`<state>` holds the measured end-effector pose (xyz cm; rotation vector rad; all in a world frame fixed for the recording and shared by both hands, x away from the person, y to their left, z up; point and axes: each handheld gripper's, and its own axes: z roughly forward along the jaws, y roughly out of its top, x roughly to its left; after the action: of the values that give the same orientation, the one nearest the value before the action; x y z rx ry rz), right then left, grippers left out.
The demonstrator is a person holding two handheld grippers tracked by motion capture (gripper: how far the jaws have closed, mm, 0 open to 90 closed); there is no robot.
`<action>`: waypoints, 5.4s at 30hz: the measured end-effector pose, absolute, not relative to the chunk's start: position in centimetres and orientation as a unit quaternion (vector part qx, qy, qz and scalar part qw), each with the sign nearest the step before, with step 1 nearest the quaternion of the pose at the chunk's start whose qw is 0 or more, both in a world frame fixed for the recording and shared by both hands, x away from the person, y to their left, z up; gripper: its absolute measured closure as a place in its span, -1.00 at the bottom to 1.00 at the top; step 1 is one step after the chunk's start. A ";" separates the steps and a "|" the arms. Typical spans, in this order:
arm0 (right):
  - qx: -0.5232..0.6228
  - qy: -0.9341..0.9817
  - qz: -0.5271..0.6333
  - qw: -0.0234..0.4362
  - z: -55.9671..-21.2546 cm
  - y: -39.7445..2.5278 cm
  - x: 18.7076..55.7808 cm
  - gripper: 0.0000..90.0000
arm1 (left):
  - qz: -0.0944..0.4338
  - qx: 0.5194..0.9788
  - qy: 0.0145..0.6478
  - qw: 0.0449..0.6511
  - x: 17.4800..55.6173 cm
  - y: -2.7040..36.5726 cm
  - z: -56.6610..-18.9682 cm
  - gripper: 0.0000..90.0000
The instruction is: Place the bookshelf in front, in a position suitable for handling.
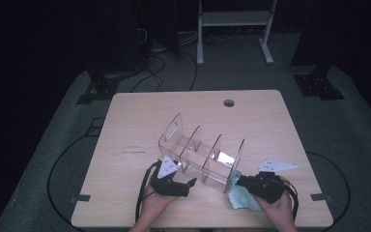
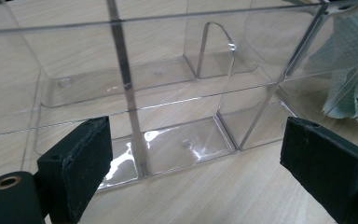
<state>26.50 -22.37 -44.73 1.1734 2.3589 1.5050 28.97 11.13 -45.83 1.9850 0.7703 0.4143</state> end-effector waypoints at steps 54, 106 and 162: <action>0.381 0.787 0.480 0.067 -44.1 -22.5 25.3 0.89 | 0.147 0.797 0.283 0.513 32.6 16.4 -41.9 -0.83; 0.377 0.788 0.481 0.072 -43.7 -22.7 24.1 0.89 | 0.079 0.812 0.255 0.520 35.3 16.7 -41.8 -0.85; 0.450 0.749 0.471 0.122 -44.5 -27.6 32.4 0.89 | 0.090 0.832 0.201 0.509 30.8 13.8 -42.1 -0.26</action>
<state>32.43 -27.55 -44.45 1.3141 2.1855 1.3753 30.82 13.75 -42.13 2.0052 0.4849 0.2161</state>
